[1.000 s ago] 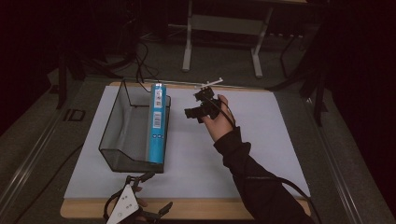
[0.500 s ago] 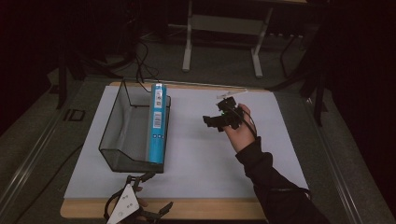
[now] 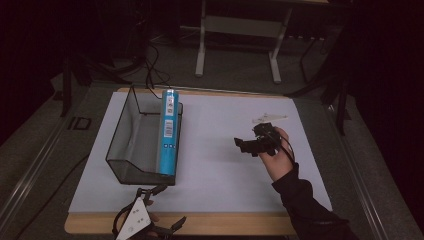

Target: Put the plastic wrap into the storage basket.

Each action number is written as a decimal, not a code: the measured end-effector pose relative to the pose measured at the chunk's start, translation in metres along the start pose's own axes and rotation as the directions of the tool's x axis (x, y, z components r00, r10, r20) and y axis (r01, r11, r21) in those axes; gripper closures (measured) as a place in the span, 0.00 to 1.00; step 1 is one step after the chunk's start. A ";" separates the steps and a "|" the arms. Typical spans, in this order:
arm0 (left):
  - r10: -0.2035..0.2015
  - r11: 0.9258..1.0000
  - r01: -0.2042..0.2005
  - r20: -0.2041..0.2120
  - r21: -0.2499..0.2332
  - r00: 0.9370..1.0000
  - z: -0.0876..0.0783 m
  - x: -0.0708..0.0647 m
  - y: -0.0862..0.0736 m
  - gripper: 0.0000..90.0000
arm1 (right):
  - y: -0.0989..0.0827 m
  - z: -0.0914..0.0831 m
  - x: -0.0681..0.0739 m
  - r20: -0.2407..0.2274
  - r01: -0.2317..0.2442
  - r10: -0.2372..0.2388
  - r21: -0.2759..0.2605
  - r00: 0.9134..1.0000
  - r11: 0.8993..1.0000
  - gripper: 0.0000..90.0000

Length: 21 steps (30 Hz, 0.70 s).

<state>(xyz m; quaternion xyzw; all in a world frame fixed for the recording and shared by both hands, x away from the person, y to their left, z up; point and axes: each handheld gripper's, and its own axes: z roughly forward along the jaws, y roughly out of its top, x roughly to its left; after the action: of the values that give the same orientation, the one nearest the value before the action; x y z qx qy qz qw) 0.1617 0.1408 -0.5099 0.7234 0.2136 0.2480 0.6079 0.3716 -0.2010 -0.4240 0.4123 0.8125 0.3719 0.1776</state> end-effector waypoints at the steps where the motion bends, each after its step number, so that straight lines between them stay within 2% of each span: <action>1: 0.000 1.000 0.000 -0.001 0.000 1.000 0.000 0.000 0.000 0.01 | -0.003 -0.002 -0.001 -0.006 -0.005 0.005 0.000 1.000 1.000 0.16; 6: 0.002 1.000 -0.002 0.001 0.001 1.000 0.000 -0.001 0.000 0.01 | -0.021 -0.006 -0.004 0.012 0.000 0.000 -0.003 1.000 1.000 0.16; 13: 0.001 1.000 -0.001 0.000 0.005 1.000 0.001 0.000 0.000 0.01 | -0.048 -0.011 -0.008 0.001 -0.011 0.011 0.003 1.000 1.000 0.16; 16: 0.005 1.000 -0.005 0.001 0.004 1.000 0.001 -0.001 0.000 0.01 | -0.059 -0.013 -0.010 0.003 -0.024 0.024 -0.017 1.000 1.000 0.17; 21: 0.004 1.000 -0.004 -0.003 0.002 1.000 0.000 0.000 0.000 0.01 | -0.067 -0.008 -0.013 0.015 -0.024 0.024 -0.006 1.000 1.000 0.17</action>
<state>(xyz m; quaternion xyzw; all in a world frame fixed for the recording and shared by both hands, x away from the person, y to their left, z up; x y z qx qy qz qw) 0.1617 0.1405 -0.5099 0.7240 0.2134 0.2499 0.6064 0.3386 -0.2405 -0.4691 0.4242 0.8050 0.3735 0.1805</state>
